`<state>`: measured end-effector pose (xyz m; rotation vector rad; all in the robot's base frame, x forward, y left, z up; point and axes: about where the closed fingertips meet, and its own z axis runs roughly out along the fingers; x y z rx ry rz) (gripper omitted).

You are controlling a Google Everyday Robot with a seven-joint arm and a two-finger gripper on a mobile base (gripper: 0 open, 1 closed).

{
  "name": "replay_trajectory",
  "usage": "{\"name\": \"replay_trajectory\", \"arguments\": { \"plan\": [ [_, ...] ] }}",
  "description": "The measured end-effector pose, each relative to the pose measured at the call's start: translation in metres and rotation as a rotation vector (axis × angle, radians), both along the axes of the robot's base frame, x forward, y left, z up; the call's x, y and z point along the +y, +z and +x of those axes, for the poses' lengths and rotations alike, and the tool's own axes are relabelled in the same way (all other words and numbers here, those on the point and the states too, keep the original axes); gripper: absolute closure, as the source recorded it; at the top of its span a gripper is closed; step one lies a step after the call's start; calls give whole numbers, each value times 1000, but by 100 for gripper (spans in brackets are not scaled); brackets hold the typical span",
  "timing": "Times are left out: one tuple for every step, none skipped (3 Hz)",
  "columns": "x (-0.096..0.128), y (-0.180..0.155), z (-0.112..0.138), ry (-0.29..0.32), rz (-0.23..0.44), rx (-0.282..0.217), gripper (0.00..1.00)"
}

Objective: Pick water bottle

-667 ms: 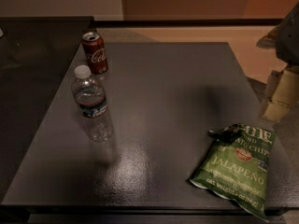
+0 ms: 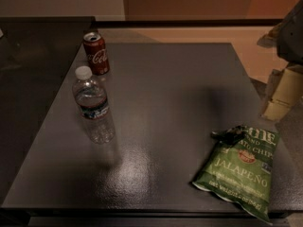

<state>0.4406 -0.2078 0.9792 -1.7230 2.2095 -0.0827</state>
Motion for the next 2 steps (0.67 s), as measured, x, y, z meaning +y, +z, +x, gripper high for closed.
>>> {"name": "replay_trajectory", "arguments": {
  "plan": [
    [24, 0, 5, 41, 67, -21, 0],
    [59, -5, 12, 97, 151, -48, 0]
  ]
}}
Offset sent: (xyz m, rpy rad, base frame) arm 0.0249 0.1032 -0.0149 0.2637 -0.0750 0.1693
